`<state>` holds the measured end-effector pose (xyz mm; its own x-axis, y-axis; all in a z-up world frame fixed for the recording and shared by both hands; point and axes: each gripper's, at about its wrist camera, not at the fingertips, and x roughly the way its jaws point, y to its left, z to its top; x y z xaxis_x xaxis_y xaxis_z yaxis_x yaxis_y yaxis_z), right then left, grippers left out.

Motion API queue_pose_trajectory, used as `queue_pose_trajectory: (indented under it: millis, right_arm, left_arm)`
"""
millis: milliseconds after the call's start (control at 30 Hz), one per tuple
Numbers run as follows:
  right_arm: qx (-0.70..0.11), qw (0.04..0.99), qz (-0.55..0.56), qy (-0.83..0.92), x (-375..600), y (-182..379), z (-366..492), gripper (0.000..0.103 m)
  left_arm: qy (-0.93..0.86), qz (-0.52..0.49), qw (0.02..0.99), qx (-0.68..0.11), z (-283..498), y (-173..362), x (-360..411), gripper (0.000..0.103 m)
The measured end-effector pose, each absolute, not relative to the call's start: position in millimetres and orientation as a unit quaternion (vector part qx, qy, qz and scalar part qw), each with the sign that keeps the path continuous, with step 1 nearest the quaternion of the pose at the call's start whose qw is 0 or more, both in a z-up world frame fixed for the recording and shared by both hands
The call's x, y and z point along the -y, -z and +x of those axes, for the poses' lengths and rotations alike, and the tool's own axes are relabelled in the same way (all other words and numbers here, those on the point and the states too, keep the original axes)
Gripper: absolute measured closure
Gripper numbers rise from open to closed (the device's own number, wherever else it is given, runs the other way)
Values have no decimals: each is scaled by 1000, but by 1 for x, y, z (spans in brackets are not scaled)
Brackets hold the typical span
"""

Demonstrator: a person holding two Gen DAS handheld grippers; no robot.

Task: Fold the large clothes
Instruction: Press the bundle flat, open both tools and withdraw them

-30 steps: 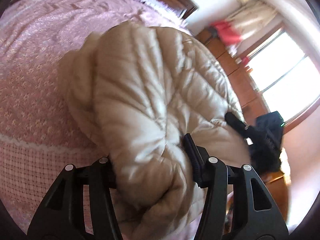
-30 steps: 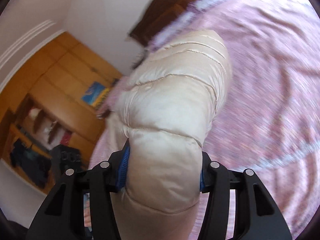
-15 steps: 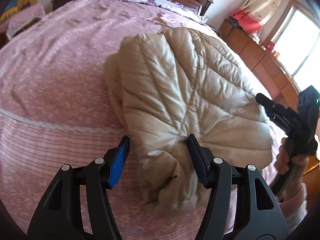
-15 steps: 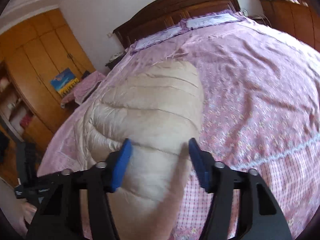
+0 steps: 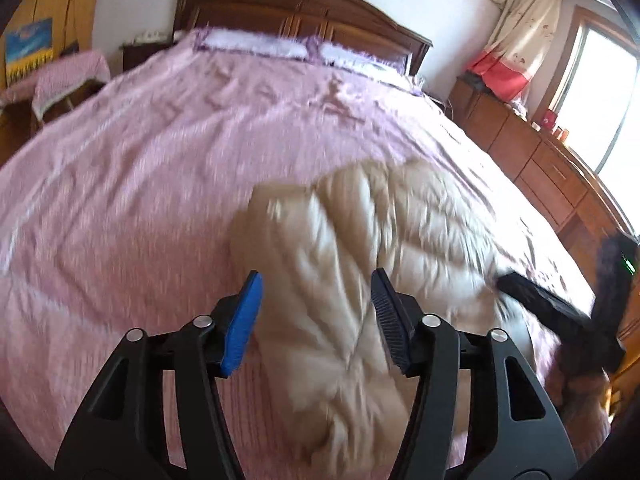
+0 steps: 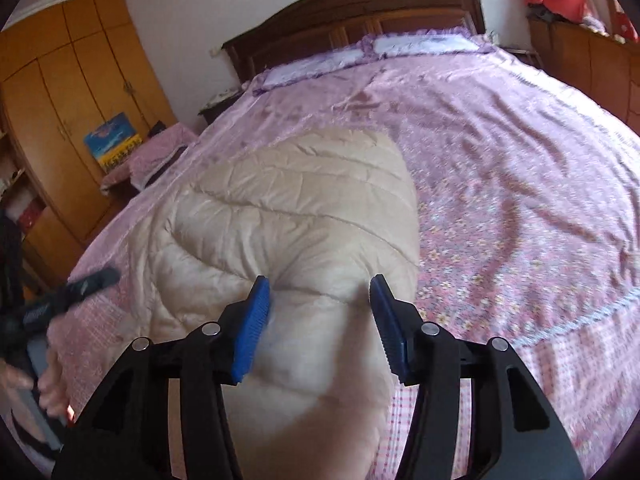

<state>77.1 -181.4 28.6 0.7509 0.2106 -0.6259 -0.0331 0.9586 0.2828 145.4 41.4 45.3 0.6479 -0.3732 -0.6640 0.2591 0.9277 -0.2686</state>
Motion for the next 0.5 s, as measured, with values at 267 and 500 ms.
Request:
queue_pose_trajectory:
  millis: [267,500]
  right_arm:
    - [-357,925,122,-42,181,-17,53,50]
    - [-361,918,156,-52,189,-11,51,50]
  left_arm:
    - [136,-101,878,-448,189,-4,-42,49]
    - [148,-96,875,-450,158,-10,-43,49]
